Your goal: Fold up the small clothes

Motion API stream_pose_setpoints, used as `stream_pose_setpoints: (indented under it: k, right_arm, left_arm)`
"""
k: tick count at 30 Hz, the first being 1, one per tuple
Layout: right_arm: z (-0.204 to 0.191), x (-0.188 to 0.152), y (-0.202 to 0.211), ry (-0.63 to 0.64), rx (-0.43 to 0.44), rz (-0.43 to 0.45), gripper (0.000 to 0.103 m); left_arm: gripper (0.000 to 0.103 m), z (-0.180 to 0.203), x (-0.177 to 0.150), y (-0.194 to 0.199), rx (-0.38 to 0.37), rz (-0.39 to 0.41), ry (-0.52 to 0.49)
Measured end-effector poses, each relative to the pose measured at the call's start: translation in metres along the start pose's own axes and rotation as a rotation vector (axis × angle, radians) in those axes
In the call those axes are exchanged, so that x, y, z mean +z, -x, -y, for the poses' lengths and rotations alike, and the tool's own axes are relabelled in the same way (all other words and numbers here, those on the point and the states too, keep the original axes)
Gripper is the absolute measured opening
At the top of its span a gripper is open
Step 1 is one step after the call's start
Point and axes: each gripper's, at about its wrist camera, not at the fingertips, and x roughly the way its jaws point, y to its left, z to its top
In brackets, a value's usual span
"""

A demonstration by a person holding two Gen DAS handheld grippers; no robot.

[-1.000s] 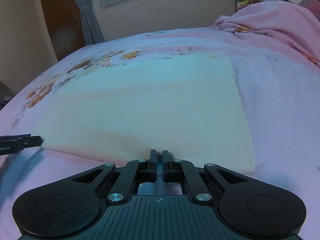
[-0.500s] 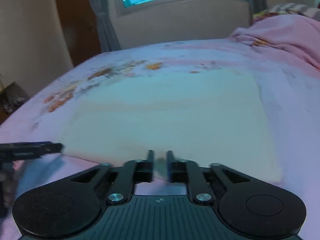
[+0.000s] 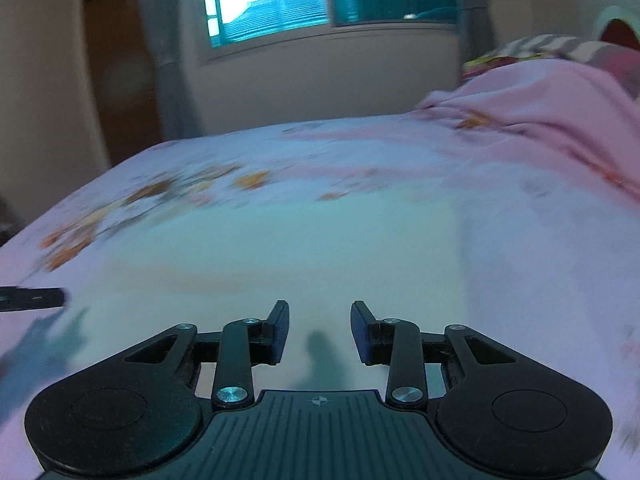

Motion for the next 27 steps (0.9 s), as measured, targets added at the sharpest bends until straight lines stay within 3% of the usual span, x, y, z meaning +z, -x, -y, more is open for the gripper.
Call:
stream_pose_setpoints:
  k: [3,5,7,8,12,14,18,20,22,23,24,27]
  right_arm:
    - [0.027,0.023,-0.026,-0.023,-0.057,-0.008,0.035]
    - [0.041,0.032,-0.046,-0.019,-0.091,-0.029,0.035]
    - [0.055,0.031,-0.077,-0.006,-0.137,-0.147,0.035]
    - [0.064,0.034,-0.078,0.001,-0.125,-0.152,0.035]
    - [0.088,0.058,-0.071,-0.072,-0.056,-0.029,0.035]
    - [0.101,0.069,-0.084,-0.129,-0.027,-0.041,0.035]
    - [0.101,0.082,-0.102,-0.067,-0.024,-0.018,0.035]
    - [0.101,0.085,-0.117,-0.039,-0.038,-0.023,0.035]
    - [0.101,0.082,-0.137,-0.022,-0.076,-0.069,0.035]
    - [0.104,0.075,-0.151,-0.022,-0.112,-0.133,0.035]
    - [0.106,0.073,-0.154,-0.028,-0.117,-0.144,0.036]
    - [0.113,0.072,-0.133,-0.078,-0.092,-0.091,0.036]
  left_arm:
    - [0.055,0.004,0.02,-0.033,-0.006,-0.024,-0.039]
    - [0.056,0.002,0.026,-0.063,0.012,-0.095,-0.063]
    - [0.061,0.002,0.028,-0.084,0.01,-0.135,-0.106]
    - [0.061,0.002,0.032,-0.086,0.0,-0.136,-0.124]
    - [0.056,-0.009,0.054,-0.091,-0.037,-0.073,-0.101]
    - [0.055,-0.013,0.061,-0.097,-0.04,-0.056,-0.08]
    - [0.054,-0.004,0.079,-0.113,-0.046,-0.015,-0.104]
    - [0.054,0.007,0.084,-0.128,0.007,-0.034,-0.161]
    - [0.062,0.014,0.083,-0.157,0.098,-0.132,-0.199]
    - [0.063,0.013,0.081,-0.162,0.1,-0.143,-0.198]
    - [0.063,0.012,0.081,-0.162,0.094,-0.135,-0.186]
    - [0.061,-0.006,0.083,-0.146,0.031,-0.115,-0.081]
